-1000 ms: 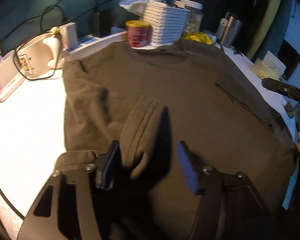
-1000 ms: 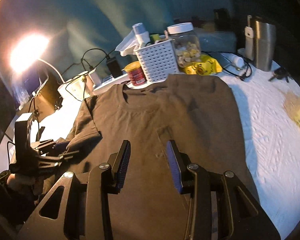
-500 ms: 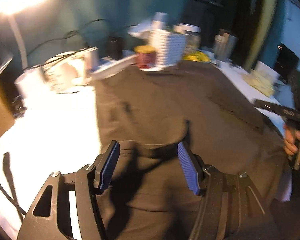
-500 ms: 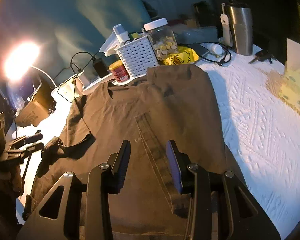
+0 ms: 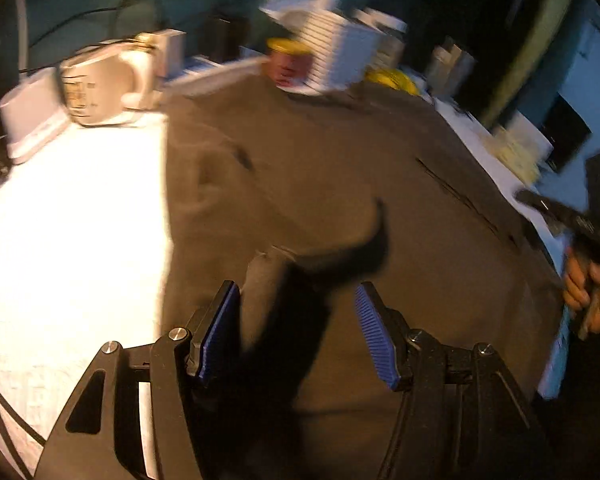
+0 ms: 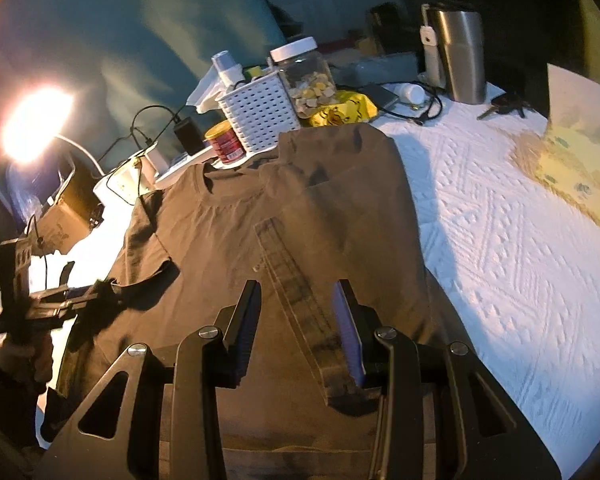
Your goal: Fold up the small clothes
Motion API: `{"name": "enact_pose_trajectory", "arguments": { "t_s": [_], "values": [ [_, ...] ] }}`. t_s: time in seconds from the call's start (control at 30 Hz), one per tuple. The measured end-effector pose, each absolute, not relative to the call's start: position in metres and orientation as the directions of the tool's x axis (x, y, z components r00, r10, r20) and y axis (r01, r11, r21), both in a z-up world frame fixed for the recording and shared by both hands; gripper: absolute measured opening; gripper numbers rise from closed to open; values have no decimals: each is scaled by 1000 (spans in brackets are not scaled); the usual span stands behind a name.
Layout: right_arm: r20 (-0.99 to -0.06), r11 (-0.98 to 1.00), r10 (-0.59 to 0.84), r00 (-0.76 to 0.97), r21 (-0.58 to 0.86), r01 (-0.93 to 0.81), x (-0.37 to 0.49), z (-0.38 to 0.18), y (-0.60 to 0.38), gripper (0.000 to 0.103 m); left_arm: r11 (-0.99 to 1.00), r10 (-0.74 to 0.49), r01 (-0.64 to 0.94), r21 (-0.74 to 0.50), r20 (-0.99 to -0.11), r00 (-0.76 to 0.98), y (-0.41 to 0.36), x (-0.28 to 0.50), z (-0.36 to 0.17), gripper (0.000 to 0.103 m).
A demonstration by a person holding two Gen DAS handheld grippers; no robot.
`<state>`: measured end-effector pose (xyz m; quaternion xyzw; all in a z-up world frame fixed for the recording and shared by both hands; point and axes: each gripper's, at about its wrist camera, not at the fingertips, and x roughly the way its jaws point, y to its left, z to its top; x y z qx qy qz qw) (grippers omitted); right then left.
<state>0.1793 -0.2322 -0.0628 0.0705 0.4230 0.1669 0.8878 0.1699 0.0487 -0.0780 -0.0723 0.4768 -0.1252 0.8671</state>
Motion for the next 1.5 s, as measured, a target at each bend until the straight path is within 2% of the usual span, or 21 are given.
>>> {"name": "enact_pose_trajectory", "arguments": {
  "t_s": [0.2,0.33,0.37,0.43,0.5,0.63,0.77,0.83,0.97,1.13,1.27,1.33,1.4,1.5],
  "values": [
    [-727,940,342,595,261,-220,178,-63,-237,40,945,-316,230,-235,-839,443,23,150,-82,60],
    [-728,942,336,597,256,-217,178,-61,-238,40,945,-309,255,-205,-813,493,22,142,-65,60],
    [-729,942,336,597,255,-218,178,-61,-237,40,949,-299,251,-192,-798,523,24,143,-60,60],
    [-727,941,338,597,256,-221,178,-62,-237,40,978,-195,180,-105,-766,613,29,148,-52,60],
    [-733,943,333,593,252,-217,178,-65,-236,40,987,-148,141,-76,-769,622,33,162,-58,60],
    [-741,946,323,589,247,-209,177,-71,-236,40,967,-250,180,-180,-801,544,32,170,-79,60],
    [-752,953,304,585,241,-186,178,-80,-242,40,959,-261,231,-164,-830,492,18,162,-96,61],
    [-760,956,292,580,244,-162,179,-84,-246,40,953,-279,250,-174,-829,485,14,152,-96,61],
    [-762,959,281,583,232,-160,176,-85,-249,40,916,-386,292,-276,-804,452,14,135,-86,61],
    [-768,965,260,585,214,-149,174,-86,-252,40,933,-336,301,-196,-773,539,19,119,-63,61],
    [-767,968,251,590,204,-147,172,-83,-251,40,969,-211,237,-70,-732,648,35,128,-57,61],
    [-766,969,247,593,199,-147,172,-82,-250,40,963,-217,265,-44,-709,671,39,130,-62,61],
    [-767,970,243,594,194,-147,172,-81,-248,40,959,-212,282,-31,-738,641,42,138,-72,61],
    [-768,972,234,596,179,-151,170,-80,-245,40,935,-267,349,-66,-781,565,37,142,-85,61]
  ]
}}
